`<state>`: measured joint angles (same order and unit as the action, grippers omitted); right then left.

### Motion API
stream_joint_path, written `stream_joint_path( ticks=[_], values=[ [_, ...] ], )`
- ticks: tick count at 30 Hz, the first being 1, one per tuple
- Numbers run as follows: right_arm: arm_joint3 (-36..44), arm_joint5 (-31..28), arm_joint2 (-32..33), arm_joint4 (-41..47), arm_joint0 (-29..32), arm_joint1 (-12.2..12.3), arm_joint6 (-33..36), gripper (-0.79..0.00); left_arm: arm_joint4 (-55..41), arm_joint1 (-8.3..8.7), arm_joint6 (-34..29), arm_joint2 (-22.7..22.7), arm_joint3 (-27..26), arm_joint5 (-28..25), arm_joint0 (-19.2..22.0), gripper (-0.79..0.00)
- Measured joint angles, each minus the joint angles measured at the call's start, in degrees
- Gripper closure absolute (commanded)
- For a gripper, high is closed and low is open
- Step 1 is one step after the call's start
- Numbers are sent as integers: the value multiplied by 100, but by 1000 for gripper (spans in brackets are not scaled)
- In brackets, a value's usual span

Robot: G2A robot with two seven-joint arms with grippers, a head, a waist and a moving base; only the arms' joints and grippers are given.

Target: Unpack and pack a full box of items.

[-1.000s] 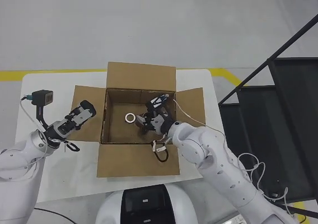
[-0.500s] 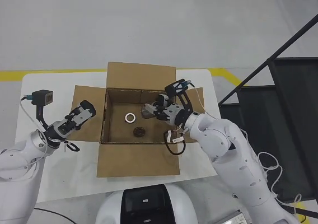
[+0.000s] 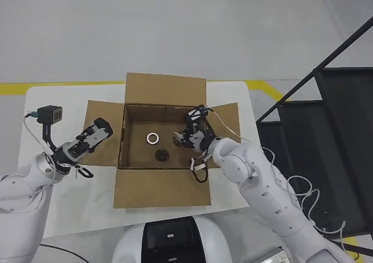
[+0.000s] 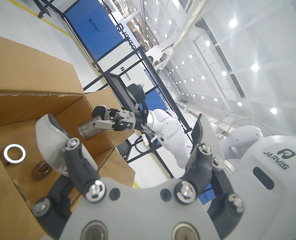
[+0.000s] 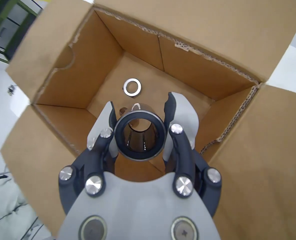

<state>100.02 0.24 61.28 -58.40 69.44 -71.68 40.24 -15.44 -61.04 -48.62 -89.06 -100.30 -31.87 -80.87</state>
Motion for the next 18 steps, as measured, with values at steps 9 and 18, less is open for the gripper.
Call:
stream_joint_path(
  ticks=[9,18],
  values=[
    [-1399,319,-806,-358,-843,-251,-151,0,0,0,0,0,0,0,0,-785],
    [-2060,494,-1074,-382,-1212,-413,-220,0,0,0,0,0,0,0,0,-785]
  ],
)
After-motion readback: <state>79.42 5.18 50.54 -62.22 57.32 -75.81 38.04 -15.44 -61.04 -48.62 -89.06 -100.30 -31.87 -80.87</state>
